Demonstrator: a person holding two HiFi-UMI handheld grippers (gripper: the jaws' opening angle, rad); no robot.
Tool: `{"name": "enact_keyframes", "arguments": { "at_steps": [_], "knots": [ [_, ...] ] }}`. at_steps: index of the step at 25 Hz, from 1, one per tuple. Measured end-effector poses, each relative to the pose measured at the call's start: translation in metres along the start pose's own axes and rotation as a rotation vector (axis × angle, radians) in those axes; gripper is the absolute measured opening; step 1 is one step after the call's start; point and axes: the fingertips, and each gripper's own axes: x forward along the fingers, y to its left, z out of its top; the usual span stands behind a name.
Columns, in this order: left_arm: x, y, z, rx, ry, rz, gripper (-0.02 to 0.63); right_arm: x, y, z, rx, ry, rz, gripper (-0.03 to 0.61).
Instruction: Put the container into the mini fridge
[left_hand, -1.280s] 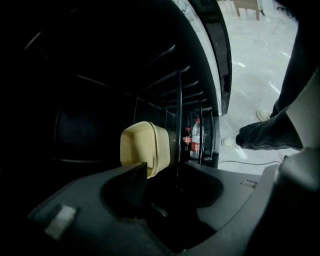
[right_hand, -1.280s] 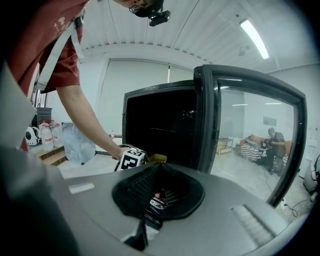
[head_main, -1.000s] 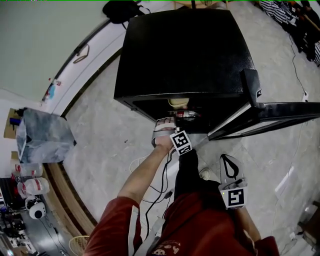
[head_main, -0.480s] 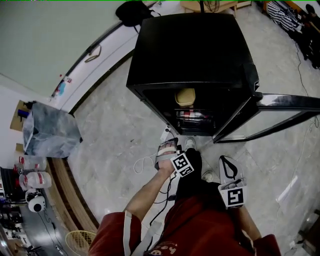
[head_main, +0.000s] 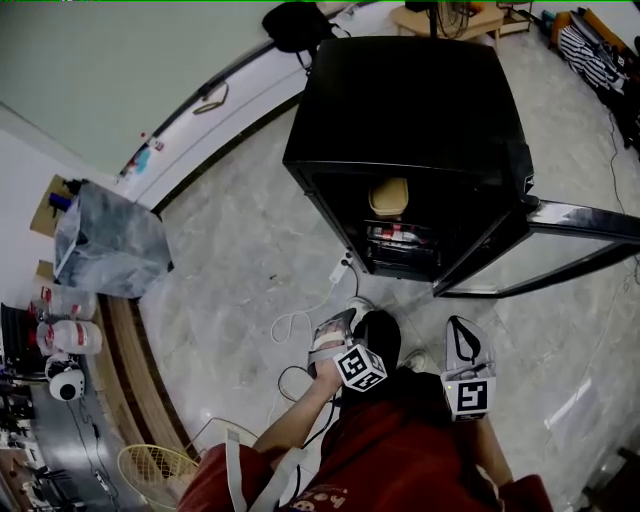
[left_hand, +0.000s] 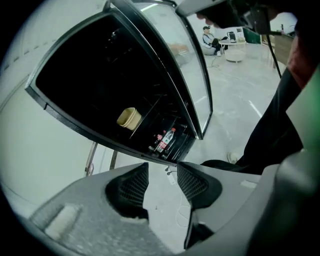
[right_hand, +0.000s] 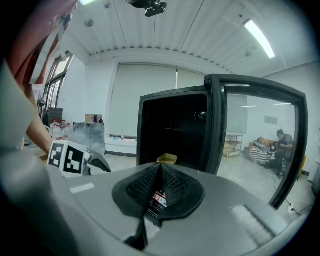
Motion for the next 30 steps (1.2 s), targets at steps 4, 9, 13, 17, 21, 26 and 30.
{"name": "enact_keyframes", "arguments": {
  "at_steps": [4,9,13,17,21,26,30],
  "knots": [
    [-0.030,0.009,0.009,-0.133,-0.060,0.030,0.189,0.006,-0.001,0.008,0.000,-0.019,-0.002,0.000],
    [-0.061,0.023,0.033,-0.290,-0.171,0.074,0.190,0.012,-0.004,0.022,-0.003,-0.050,-0.005,0.000],
    [-0.082,0.038,0.053,-0.409,-0.245,0.085,0.190,0.012,-0.011,0.038,0.001,-0.075,-0.015,0.000],
    [-0.102,0.062,0.068,-0.500,-0.327,0.120,0.190,0.011,-0.017,0.055,-0.011,-0.108,-0.020,0.000],
    [-0.126,0.095,0.081,-0.556,-0.408,0.198,0.189,0.010,-0.029,0.071,-0.053,-0.105,-0.044,0.000],
    [-0.160,0.133,0.102,-0.603,-0.542,0.303,0.189,0.004,-0.038,0.099,-0.063,-0.188,-0.048,0.000],
    [-0.193,0.159,0.125,-0.627,-0.670,0.346,0.189,-0.005,-0.046,0.123,-0.095,-0.243,-0.060,0.000]
  ]
}}
